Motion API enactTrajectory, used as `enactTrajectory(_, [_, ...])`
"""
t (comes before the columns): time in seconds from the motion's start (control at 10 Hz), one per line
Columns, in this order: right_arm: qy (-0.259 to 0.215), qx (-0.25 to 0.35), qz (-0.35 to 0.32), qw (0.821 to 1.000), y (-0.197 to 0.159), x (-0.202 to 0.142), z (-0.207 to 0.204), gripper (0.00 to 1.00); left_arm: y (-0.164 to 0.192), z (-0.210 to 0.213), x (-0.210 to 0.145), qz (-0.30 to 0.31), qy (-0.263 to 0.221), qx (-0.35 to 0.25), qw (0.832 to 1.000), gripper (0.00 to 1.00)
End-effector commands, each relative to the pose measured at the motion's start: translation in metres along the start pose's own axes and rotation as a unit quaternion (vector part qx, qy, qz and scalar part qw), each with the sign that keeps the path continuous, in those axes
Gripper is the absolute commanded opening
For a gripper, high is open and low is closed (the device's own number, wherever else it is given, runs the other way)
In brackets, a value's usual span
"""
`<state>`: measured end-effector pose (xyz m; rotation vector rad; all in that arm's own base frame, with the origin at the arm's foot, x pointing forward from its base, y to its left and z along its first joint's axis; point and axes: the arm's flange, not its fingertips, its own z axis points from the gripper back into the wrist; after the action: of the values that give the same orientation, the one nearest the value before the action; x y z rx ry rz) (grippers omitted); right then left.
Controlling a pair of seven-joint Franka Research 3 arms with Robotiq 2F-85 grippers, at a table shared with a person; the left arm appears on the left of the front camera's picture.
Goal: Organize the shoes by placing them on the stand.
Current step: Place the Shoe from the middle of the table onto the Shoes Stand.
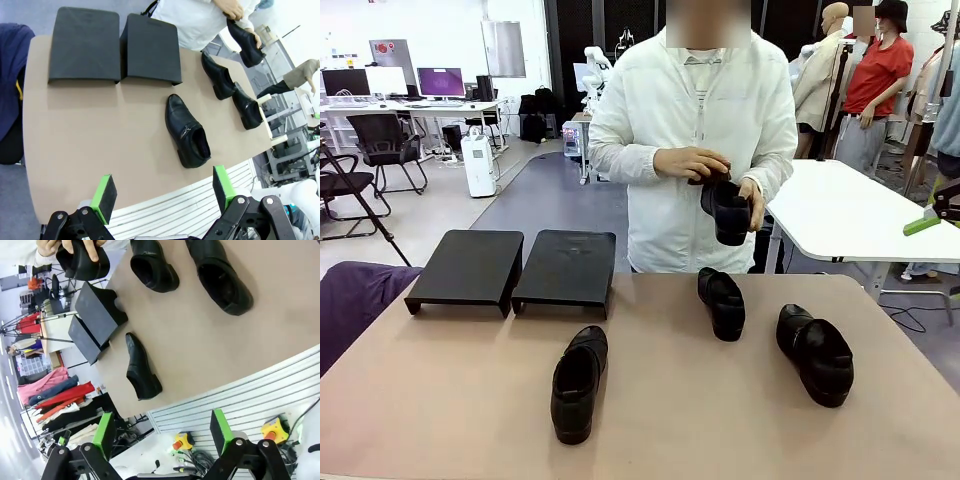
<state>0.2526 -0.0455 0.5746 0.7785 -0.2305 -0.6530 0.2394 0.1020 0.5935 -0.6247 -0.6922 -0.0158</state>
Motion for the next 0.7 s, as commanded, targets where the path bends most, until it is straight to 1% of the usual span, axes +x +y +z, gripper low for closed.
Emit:
enactTrajectory(0.0, [-0.004, -0.004, -0.001, 1.000, 0.000, -0.002, 0.003, 1.00, 0.000, 0.000, 0.000, -0.005, -0.002, -0.009, 1.000, 1.00])
enactTrajectory(0.2, [-0.004, -0.004, -0.001, 1.000, 0.000, -0.002, 0.003, 1.00, 0.000, 0.000, 0.000, 0.000, 0.000, 0.000, 1.000, 1.00])
enactTrajectory(0.3, [-0.004, -0.004, -0.001, 1.000, 0.000, -0.002, 0.003, 1.00, -0.037, -0.032, 0.008, -0.005, 0.028, 0.056, 0.998, 1.00])
enactTrajectory(0.4, [-0.004, -0.004, -0.001, 1.000, 0.000, -0.002, 0.003, 1.00, -0.086, -0.091, 0.017, -0.035, 0.085, 0.089, 0.992, 1.00])
enactTrajectory(0.5, [-0.004, -0.004, -0.001, 1.000, 0.000, -0.002, 0.003, 1.00, -0.132, -0.159, 0.018, -0.065, 0.152, 0.121, 0.979, 1.00])
enactTrajectory(0.6, [-0.004, -0.004, -0.001, 1.000, 0.000, -0.002, 0.003, 1.00, -0.172, -0.221, 0.006, -0.039, 0.201, 0.153, 0.967, 1.00])
